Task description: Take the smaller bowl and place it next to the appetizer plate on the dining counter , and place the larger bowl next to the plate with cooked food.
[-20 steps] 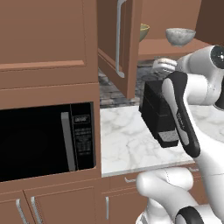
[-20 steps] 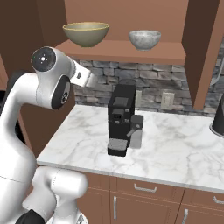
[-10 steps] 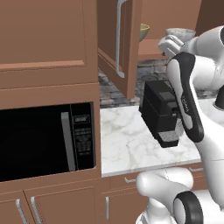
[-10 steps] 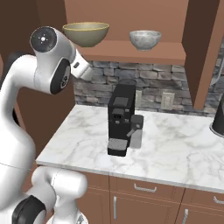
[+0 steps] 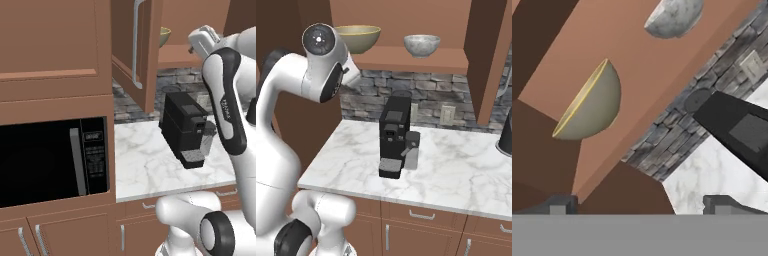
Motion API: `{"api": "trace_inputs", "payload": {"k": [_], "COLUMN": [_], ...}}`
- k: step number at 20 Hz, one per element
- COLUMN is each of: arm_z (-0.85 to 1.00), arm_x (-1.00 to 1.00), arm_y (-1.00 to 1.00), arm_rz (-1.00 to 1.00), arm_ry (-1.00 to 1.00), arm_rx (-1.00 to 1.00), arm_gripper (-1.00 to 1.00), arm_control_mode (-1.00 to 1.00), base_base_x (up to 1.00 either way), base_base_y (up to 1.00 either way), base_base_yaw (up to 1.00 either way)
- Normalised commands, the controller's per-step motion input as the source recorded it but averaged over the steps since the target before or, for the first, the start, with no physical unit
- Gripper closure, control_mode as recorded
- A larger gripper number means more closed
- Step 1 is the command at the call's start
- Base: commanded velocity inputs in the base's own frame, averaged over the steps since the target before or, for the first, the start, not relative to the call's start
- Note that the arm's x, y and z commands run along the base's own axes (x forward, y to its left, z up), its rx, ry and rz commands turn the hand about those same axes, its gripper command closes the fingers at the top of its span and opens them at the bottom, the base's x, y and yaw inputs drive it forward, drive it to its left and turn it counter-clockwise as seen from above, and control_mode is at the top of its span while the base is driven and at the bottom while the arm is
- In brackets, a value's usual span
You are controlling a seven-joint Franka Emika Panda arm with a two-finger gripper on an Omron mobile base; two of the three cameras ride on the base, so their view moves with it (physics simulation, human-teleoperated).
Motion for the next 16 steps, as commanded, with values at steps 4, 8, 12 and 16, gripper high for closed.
{"api": "trace_inputs", "payload": {"k": [4, 8, 12, 16], "arm_z": [0.22, 0.13, 0.15, 0.12], "arm_x": [0.06, 0.26, 0.4, 0.6], "arm_y": [0.23, 0.22, 0.02, 0.02], "arm_rz": [0.08, 0.05, 0.01, 0.0], "arm_ry": [-0.16, -0.05, 0.01, 0.11], "arm_rx": [0.13, 0.1, 0.01, 0.0], "arm_gripper": [-1.0, -1.0, -1.0, -1.0], "arm_control_mode": [-1.0, -1.0, -1.0, -1.0], "base_base_x": [0.0, 0.0, 0.0, 0.0], "base_base_y": [0.0, 0.0, 0.0, 0.0], "base_base_yaw": [0.0, 0.0, 0.0, 0.0]}}
